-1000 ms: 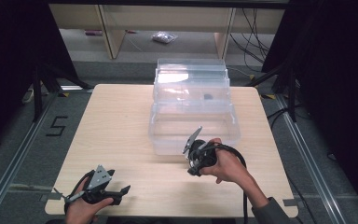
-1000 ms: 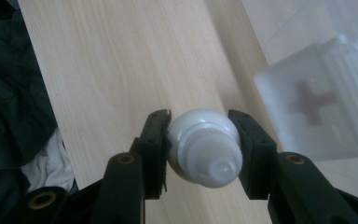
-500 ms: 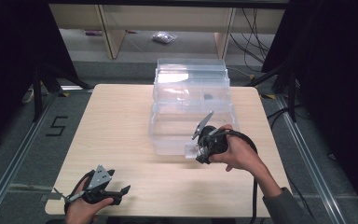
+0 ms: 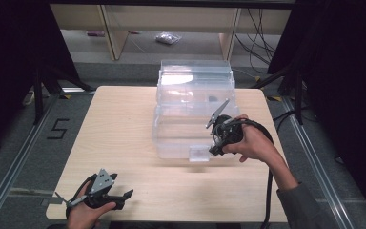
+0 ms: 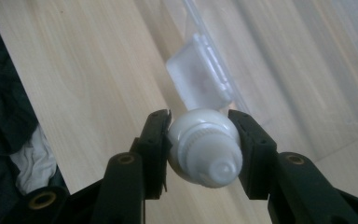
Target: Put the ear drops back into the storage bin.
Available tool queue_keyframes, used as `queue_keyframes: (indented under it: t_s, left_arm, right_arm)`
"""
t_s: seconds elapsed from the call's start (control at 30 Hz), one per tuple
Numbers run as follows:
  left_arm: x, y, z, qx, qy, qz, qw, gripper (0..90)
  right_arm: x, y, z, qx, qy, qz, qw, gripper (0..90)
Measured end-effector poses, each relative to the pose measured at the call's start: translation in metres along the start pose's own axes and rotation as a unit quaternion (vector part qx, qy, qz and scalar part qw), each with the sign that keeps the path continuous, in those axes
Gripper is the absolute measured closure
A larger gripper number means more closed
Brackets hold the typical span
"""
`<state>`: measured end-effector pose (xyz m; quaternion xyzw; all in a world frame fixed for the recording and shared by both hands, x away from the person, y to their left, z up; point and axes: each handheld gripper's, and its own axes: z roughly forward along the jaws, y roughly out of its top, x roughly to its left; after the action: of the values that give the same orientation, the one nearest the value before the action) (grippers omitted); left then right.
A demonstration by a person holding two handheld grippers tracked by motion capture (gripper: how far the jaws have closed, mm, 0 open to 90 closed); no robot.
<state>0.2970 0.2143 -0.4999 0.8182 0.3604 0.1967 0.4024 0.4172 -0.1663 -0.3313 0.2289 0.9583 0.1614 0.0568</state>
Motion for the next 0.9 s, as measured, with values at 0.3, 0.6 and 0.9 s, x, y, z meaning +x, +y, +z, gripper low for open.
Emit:
queue_keyframes:
  t_s: [0.3, 0.6, 0.9]
  left_arm:
    - [0.000, 0.000, 0.000, 0.000, 0.000, 0.001, 1.0000, 17.2]
    - [0.003, 0.001, 0.000, 0.005, 0.005, 0.023, 0.9997, 17.2]
    - [0.001, 0.000, 0.000, 0.007, 0.000, 0.006, 1.0000, 17.2]
  right_arm:
    - [-0.022, 0.003, -0.005, 0.013, -0.006, 0.025, 0.9996, 60.4]
    - [-0.050, 0.004, 0.002, 0.033, -0.013, 0.053, 0.9979, 60.3]
    - [-0.081, 0.000, 0.023, 0.053, -0.018, 0.089, 0.9945, 60.3]
